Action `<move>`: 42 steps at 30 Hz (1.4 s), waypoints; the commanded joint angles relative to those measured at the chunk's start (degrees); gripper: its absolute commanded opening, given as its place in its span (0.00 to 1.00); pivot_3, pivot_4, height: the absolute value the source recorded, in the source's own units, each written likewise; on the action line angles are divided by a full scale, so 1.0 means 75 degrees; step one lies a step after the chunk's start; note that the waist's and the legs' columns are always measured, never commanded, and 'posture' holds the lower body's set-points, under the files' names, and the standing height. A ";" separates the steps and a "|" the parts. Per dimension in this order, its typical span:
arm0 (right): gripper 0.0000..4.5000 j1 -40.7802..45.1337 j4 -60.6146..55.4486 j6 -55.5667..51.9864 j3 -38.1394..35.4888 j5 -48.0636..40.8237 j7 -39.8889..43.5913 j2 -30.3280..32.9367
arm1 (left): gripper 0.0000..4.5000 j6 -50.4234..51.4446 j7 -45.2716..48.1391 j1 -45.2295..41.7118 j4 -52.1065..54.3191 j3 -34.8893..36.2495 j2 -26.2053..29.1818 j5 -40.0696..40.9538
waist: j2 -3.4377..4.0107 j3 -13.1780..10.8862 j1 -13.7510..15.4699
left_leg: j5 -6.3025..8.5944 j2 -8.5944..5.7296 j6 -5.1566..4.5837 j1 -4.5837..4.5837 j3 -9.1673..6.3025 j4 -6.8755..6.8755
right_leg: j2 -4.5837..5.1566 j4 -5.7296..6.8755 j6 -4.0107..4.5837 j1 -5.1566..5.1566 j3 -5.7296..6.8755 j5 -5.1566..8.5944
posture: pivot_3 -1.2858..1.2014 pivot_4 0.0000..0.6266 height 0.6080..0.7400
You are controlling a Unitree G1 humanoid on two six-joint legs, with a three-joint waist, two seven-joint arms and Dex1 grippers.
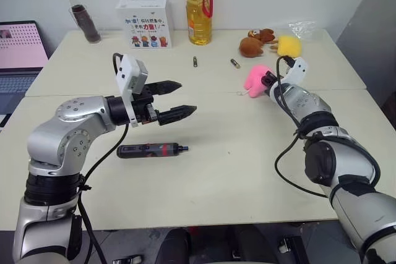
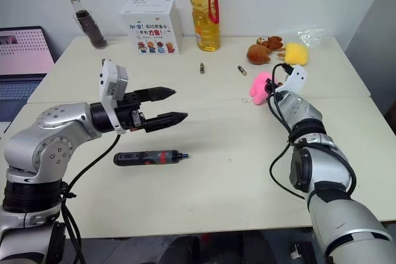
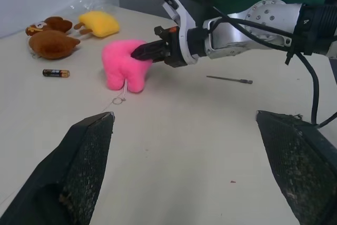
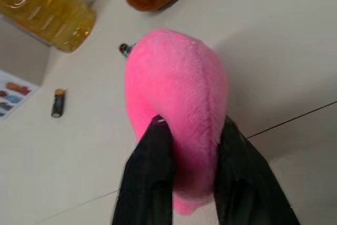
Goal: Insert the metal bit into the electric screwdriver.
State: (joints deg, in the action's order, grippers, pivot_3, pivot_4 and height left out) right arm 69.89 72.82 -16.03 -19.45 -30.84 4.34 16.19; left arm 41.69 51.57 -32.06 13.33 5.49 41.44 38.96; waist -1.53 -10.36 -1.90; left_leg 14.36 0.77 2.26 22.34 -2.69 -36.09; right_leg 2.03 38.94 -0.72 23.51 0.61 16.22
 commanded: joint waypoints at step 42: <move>0.99 -0.8844 -1.5837 -0.3760 0.2620 -0.0524 0.4433 0.2448 | 1.00 -0.3264 0.3428 -0.1226 -0.2122 -0.3980 0.1760 -0.5204 | 0.0047 -0.0030 0.0058 | 0.0019 -0.0006 -0.0032 0.0020 -0.0049 -0.0095 | -0.0068 0.0012 -0.0008 -0.0019 0.0026 -0.0019 | 0.52 0.24 1.00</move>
State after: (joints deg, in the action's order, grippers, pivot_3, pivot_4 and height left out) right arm 4.66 -42.50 -44.94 -0.01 -34.73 38.96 34.66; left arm 19.38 76.99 -40.81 -2.60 -23.07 55.04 3.01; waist -1.17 -10.59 -1.47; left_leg 14.51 0.73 2.01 22.50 -3.05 -36.81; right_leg 1.53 39.02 -0.77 23.37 0.80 16.07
